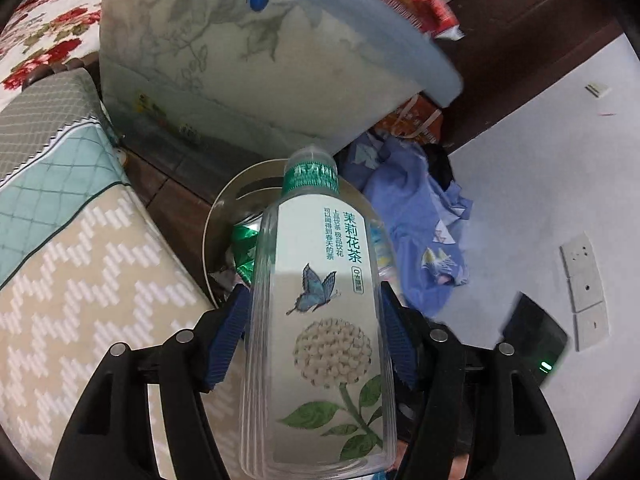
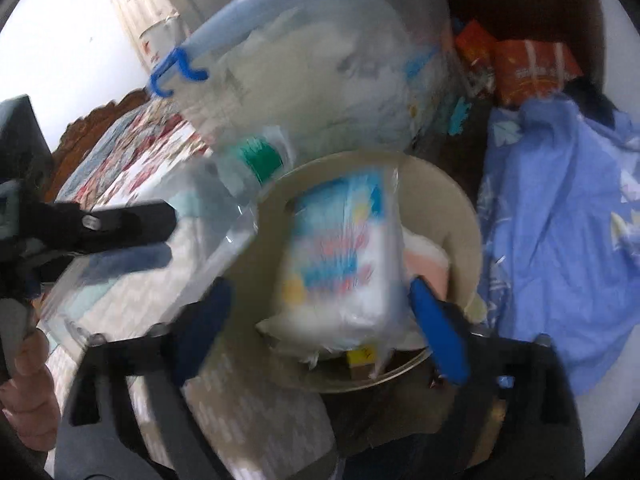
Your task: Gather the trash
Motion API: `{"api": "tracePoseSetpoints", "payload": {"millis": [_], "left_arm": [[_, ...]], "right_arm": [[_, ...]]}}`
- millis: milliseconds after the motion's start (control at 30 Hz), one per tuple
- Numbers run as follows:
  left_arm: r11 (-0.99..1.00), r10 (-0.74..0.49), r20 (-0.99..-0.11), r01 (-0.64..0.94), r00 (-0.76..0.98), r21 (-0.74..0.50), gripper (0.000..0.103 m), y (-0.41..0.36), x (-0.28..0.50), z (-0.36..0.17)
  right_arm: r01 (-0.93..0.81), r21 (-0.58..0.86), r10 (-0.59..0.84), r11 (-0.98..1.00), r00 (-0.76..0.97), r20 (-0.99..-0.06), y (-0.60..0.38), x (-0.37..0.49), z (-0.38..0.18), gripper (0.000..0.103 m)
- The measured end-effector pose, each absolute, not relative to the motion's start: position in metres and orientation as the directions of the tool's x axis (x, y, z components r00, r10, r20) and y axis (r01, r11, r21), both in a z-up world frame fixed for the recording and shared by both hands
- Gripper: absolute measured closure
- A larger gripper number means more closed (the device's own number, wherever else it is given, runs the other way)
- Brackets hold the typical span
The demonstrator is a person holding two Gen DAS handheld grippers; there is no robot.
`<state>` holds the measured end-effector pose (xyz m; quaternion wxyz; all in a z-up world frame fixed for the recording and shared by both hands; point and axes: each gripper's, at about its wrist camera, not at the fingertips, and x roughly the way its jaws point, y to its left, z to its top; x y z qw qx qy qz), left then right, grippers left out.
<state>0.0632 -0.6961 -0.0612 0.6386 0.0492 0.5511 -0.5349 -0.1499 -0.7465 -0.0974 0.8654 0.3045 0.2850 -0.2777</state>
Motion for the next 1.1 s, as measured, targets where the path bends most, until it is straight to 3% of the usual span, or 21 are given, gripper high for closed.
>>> {"api": "tracePoseSetpoints", "payload": {"millis": [200,400,633,1100], "left_arm": [[0.402,-0.630,-0.755,0.757,-0.179,-0.515,0.034,-0.707,0.053,-0.066],[0.361,-0.657,-0.731,0.774,-0.185,-0.521,0.034,-0.667,0.042,-0.050],[0.353,-0.665,-0.735,0.811,-0.133,-0.467,0.034,-0.591,0.016,-0.042],[0.500,-0.634,-0.753,0.836,0.175,-0.226,0.034,-0.401,-0.010,-0.031]], "right_arm": [[0.669,0.430,-0.407,0.606,0.726,-0.554,-0.723,-0.195,-0.082,0.012],[0.630,0.526,-0.392,0.571,0.772,-0.500,-0.675,-0.226,-0.085,0.012],[0.599,0.587,-0.344,0.545,0.798,-0.495,-0.630,-0.232,-0.094,0.012],[0.582,0.615,-0.265,0.532,0.804,-0.532,-0.531,-0.234,-0.086,0.012]]}}
